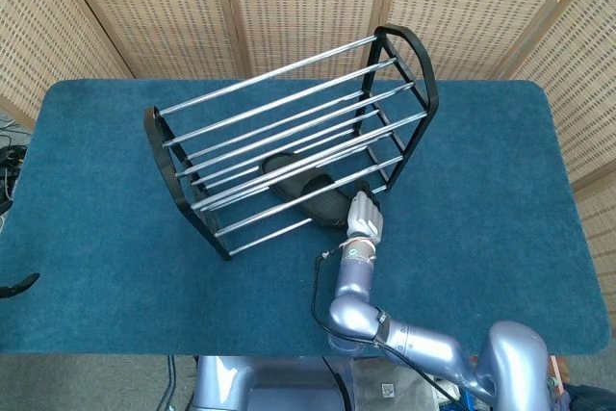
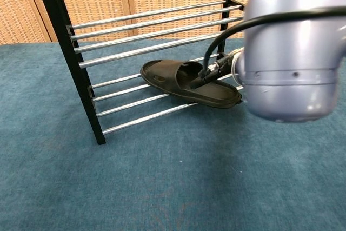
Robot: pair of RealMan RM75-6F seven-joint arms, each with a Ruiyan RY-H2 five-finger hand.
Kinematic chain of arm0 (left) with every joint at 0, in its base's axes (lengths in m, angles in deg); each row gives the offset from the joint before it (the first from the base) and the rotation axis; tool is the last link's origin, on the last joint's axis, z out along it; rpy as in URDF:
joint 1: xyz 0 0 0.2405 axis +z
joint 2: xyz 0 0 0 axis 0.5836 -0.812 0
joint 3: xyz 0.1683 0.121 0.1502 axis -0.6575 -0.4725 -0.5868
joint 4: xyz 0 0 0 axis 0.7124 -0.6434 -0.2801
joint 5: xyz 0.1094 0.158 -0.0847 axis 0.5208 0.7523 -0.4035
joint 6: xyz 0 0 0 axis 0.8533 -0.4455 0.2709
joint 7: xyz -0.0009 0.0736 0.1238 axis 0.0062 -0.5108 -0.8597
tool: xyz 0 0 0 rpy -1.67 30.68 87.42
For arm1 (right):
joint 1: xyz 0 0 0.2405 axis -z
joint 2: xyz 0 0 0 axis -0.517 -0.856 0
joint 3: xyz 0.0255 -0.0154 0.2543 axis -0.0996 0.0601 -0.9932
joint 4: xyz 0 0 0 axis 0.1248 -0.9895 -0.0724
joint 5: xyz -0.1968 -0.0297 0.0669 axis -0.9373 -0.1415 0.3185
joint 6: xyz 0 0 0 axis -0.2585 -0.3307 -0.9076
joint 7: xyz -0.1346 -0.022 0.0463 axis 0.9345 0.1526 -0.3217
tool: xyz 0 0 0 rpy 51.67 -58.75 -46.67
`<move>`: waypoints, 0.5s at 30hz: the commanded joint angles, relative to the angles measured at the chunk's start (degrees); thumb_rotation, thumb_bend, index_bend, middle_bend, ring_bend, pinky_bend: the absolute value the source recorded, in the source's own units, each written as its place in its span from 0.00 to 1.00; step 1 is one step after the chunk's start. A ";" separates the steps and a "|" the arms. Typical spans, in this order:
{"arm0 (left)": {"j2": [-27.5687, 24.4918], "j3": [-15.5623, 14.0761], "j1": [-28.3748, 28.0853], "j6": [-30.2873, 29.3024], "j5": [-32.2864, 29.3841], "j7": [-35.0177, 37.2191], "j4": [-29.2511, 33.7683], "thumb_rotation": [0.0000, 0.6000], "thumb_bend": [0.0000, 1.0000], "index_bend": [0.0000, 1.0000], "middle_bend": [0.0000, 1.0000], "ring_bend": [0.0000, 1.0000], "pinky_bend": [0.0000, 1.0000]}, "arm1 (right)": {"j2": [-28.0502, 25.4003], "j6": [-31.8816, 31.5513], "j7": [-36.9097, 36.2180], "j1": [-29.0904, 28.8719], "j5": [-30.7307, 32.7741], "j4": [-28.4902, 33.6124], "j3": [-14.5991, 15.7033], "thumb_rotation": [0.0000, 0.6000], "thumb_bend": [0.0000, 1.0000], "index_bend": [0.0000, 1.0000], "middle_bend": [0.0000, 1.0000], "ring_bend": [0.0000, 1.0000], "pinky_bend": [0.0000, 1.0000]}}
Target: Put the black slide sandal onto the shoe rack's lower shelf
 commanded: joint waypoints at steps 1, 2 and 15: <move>0.14 -0.07 0.01 -0.07 -0.02 -0.54 0.19 1.00 0.21 0.00 0.00 0.00 0.00 | -2.77 2.84 0.69 2.36 2.78 5.07 0.29 1.00 0.00 0.00 0.00 0.00 0.00; 0.17 -0.06 -0.02 -0.06 -0.04 -0.75 0.28 1.00 0.21 0.00 0.00 0.00 0.00 | -3.24 3.46 0.35 2.78 3.49 6.23 -0.06 1.00 0.00 0.00 0.00 0.00 0.00; 0.42 -0.05 -0.05 -0.23 -0.38 -2.30 0.77 1.00 0.21 0.00 0.00 0.00 0.00 | -13.31 12.51 0.23 7.60 4.50 17.11 5.67 1.00 0.00 0.00 0.00 0.00 0.07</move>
